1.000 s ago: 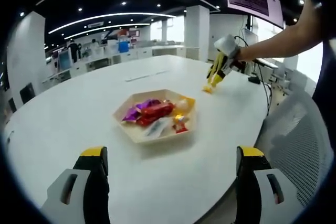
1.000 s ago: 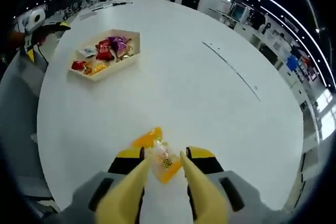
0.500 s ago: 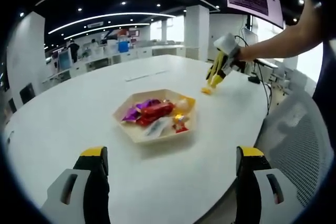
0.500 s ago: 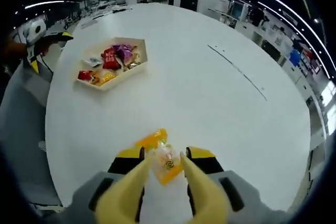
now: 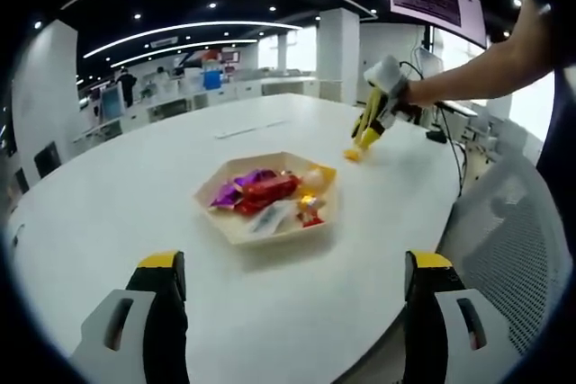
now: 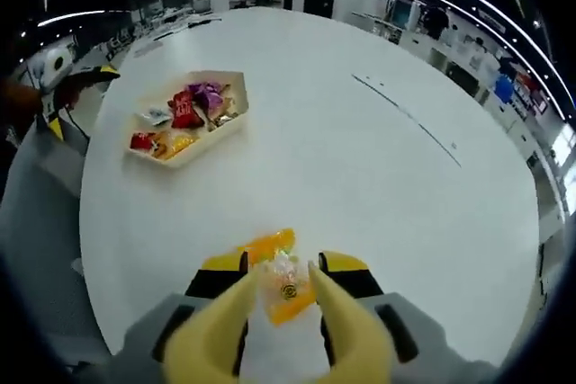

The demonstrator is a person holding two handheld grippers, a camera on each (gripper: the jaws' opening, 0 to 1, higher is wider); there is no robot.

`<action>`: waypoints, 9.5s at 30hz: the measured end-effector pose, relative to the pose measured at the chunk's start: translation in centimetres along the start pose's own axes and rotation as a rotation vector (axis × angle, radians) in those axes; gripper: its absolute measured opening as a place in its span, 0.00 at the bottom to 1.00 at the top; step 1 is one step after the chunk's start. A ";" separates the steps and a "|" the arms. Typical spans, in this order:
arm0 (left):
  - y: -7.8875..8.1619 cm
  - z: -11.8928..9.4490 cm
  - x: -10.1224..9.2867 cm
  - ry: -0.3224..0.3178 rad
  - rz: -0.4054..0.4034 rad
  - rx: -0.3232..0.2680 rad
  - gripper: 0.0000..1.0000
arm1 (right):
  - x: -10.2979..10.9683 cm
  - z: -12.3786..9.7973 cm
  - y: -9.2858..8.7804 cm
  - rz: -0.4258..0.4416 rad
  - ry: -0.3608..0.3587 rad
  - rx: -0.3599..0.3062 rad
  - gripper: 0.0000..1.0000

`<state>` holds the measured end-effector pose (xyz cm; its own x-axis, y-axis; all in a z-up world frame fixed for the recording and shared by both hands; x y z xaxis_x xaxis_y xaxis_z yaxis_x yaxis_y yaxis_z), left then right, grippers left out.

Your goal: Place the target food into the container with the food tongs after gripping and lifting it, then release it inside without dropping or visibly crushing the food.

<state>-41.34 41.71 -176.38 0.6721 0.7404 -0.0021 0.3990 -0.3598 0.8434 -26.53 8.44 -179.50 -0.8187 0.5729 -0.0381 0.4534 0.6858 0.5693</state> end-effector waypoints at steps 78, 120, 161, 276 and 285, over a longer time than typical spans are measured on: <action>0.6 -0.2 0.0 -0.007 -0.014 -0.035 0.99 | -4.6 -5.0 4.8 0.105 -0.207 -0.016 0.17; 0.9 -0.3 0.0 0.002 0.004 -0.049 0.99 | 5.4 -1.0 17.0 -0.027 -0.046 -0.090 0.18; 1.0 -0.5 0.3 0.015 0.005 -0.059 0.99 | 15.0 1.6 24.7 -0.140 0.097 -0.125 0.22; 1.9 -0.3 -2.1 -0.178 0.071 -0.032 0.95 | 16.9 -7.3 7.3 0.120 -0.053 -0.731 0.29; 5.9 -0.9 -4.1 -0.384 0.120 -0.088 0.95 | 18.7 -9.0 9.7 0.103 0.122 -0.803 0.29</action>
<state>-42.29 37.08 -170.93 0.9012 0.4245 -0.0873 0.2598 -0.3682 0.8927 -40.62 21.79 -167.32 -0.8404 0.5307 0.1096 0.1755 0.0752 0.9816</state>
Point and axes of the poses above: the point that each gripper's makers call its tool centre point, and the gripper's own axes: z roughly forward along the fingers, x roughly to its left, y roughly out of its top, the point moved 2 cm from there along -z, roughly backward along the fingers, and after that the axes turned 4 degrees about x, right-handed, at the moved point
